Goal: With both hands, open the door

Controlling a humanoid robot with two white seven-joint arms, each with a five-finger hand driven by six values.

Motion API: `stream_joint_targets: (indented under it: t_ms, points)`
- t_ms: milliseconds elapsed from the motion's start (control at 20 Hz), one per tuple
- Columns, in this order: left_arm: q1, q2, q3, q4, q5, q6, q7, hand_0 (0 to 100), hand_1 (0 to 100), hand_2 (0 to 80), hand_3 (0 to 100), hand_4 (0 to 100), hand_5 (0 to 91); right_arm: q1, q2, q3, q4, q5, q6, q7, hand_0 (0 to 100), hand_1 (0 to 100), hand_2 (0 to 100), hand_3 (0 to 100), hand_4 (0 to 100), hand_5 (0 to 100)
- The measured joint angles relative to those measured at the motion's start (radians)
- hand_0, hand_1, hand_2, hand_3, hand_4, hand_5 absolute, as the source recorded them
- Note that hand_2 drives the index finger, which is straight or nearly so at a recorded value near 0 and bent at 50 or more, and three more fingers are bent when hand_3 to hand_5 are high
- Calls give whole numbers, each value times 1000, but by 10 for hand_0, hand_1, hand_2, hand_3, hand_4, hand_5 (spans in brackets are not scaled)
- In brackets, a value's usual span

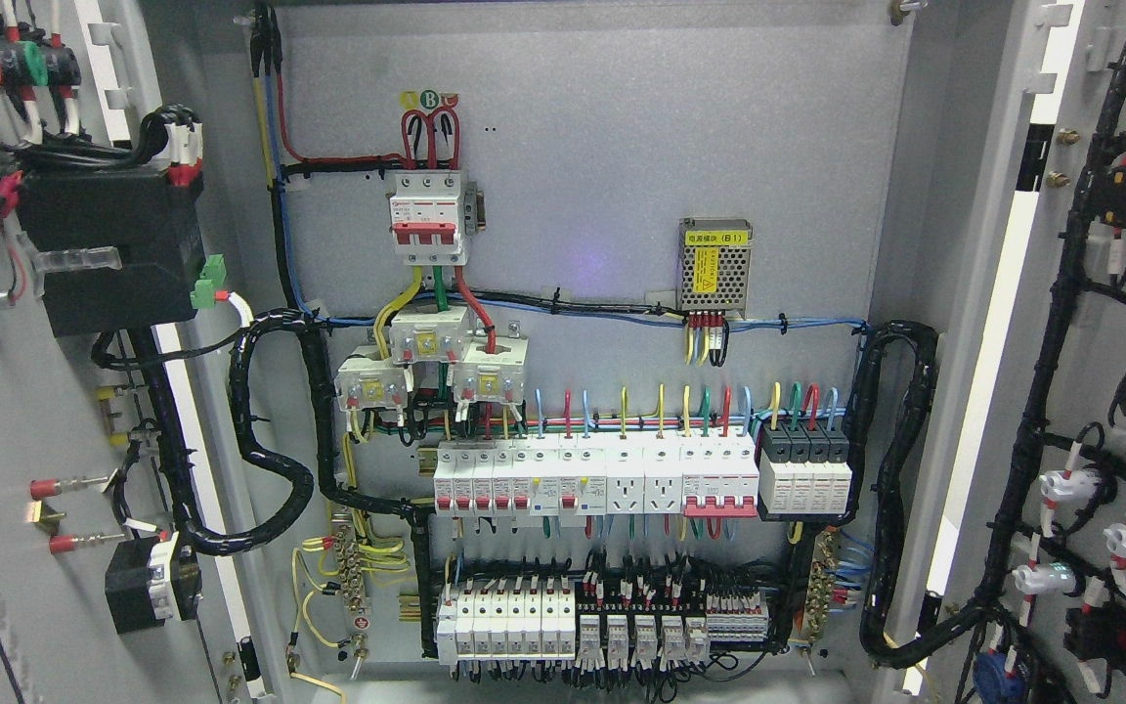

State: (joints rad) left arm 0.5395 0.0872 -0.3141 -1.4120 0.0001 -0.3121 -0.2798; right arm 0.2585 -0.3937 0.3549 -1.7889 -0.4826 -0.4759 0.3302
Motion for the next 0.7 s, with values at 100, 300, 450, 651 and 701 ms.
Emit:
stream_joint_targets:
  t_ms: [100,300,450,651,701]
  points:
    - [12,6,3,-53,0,-12,0,0,0,0,0,32,0,31,-13,-21,-17,0,-49,-1,107,0,0,0,0,0]
    - [26,13,10,-138,0,-43,0,0,0,0,0,32,0,80,-36,-59,-48,0,-129,-2,107,0,0,0,0,0]
    - [34,18,19,-196,12,-48,0,0,0,0,0,32,0,106,-49,-87,-74,0,-152,0,107,0,0,0,0,0]
    - [40,23,35,-260,37,-67,0,0,0,0,0,31,0,129,-63,-122,-110,-1,-179,2,107,0,0,0,0,0]
    - [41,23,39,-273,40,-74,0,0,0,0,0,31,0,132,-66,-129,-118,-1,-198,2,107,0,0,0,0,0]
